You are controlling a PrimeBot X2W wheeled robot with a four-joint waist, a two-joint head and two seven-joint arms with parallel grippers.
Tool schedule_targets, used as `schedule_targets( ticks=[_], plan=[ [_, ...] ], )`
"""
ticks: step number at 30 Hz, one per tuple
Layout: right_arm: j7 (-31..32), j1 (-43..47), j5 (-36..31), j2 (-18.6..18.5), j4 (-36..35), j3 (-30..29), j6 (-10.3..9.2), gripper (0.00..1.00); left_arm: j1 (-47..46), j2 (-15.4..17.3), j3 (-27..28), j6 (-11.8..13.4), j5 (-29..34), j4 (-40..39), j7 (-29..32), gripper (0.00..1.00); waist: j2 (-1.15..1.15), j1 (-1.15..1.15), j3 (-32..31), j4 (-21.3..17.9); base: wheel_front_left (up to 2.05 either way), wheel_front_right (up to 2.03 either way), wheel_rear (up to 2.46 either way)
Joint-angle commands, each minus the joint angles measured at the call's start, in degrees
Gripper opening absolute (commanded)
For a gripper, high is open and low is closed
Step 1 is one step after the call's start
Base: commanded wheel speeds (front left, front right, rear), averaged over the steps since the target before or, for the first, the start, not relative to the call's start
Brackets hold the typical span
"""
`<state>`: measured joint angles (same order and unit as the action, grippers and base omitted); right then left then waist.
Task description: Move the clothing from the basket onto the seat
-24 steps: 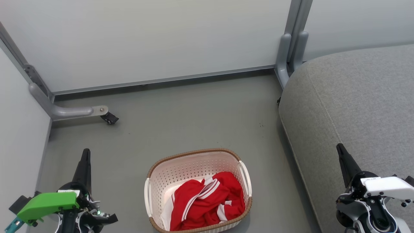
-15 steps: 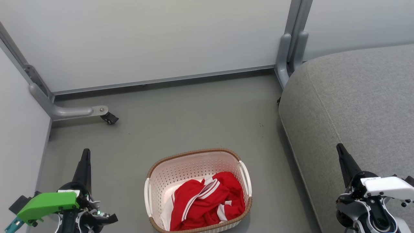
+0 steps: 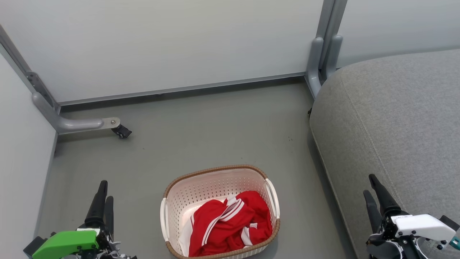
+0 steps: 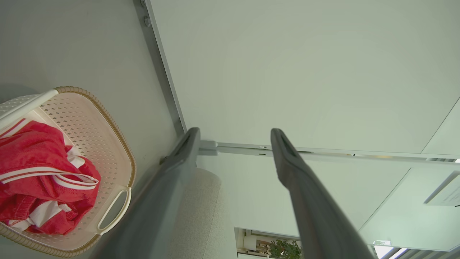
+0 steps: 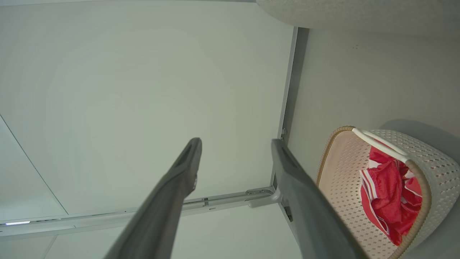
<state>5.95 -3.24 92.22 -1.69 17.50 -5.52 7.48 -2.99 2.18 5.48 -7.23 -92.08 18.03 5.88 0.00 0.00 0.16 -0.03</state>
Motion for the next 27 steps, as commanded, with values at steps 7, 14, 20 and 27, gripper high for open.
schedule_targets(
  ticks=[7, 14, 20, 27],
  plan=[
    [-2.5, -0.6, -5.0, -0.4, -1.6, 2.0, 0.01, 1.00, -0.5, 0.2, -1.6, 0.0, 5.1, -0.2, -2.5, 1.00, 0.00, 0.00, 0.0, -0.1, 0.00, 0.00, 0.00],
    [-4.3, 0.0, -12.8, -0.5, -2.6, 3.8, 0.01, 1.00, 0.1, 0.3, -1.4, -0.1, 11.2, -1.3, -4.2, 1.00, 0.00, 0.00, 0.0, -0.1, 0.00, 0.00, 0.00],
    [-5.7, 0.5, -22.0, -0.6, -3.4, 6.4, 0.01, 1.00, 1.0, 0.3, -1.2, 0.8, 20.0, -4.8, -5.7, 1.00, 0.00, 0.00, 0.0, -0.2, 0.00, 0.00, 0.00],
    [-7.3, 1.5, -30.7, -0.7, -4.1, 7.8, 0.01, 1.00, 3.1, 0.4, -2.1, 2.6, 28.2, -8.9, -7.3, 1.00, 0.00, 0.00, -0.3, -0.5, 0.00, 0.00, 0.00]
  ],
)
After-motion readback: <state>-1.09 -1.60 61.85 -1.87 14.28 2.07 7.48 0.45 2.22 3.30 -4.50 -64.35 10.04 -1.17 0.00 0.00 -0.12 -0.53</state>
